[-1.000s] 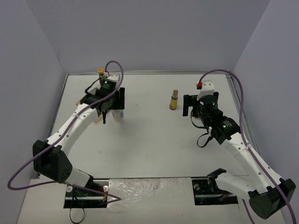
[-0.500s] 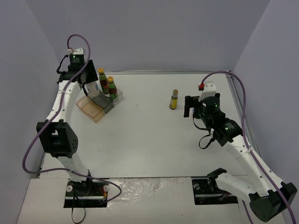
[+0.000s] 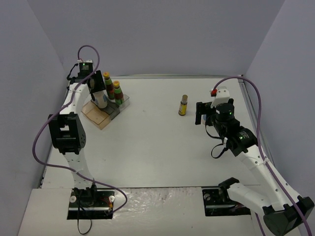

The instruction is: Organize the condiment bottles

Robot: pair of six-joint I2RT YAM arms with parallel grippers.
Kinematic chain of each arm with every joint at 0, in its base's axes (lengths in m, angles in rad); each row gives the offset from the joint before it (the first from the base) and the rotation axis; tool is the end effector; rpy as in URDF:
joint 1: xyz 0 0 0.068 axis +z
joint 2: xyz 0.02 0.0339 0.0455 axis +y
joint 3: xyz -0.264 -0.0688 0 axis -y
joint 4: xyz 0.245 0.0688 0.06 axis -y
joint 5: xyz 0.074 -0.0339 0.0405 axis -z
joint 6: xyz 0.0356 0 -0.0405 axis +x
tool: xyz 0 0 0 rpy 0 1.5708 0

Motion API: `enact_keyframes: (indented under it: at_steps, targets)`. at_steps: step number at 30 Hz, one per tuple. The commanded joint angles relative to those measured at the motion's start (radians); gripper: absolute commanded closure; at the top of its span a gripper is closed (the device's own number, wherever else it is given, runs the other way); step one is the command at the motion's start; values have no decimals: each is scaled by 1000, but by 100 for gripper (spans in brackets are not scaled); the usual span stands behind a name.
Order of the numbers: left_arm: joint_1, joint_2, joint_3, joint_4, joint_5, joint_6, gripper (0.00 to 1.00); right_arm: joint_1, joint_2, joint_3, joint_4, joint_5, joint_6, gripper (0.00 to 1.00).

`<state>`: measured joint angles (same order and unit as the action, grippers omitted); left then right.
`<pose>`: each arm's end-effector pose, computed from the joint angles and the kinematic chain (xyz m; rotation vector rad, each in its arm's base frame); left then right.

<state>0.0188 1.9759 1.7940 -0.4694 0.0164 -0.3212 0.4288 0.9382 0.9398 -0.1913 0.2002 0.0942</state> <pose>0.4629 0.0081 0.3044 -0.3681 2.1977 -0.1842 0.1992 0.0833 0.3663 -0.1486 1.7548 0.2046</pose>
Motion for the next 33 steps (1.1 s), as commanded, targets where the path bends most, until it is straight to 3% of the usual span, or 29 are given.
enact_keyframes:
  at_steps: [1,9,18,27,30,33]
  targets:
    - [10,-44,22,162,-34,17,91,-13,-4,3,45,0,-24,0]
    - [10,10,17,191,-24,16,76,-24,22,-1,45,7,-18,0]
    - [11,10,-1,186,-23,0,45,-37,56,-3,47,53,11,0]
    - [12,-140,-107,174,-16,-27,9,-128,160,50,46,72,80,0]
    - [12,-212,-155,148,-13,-33,3,-163,208,87,47,80,95,0]
    - [10,-312,-202,101,22,-30,3,-201,271,112,58,59,96,0]
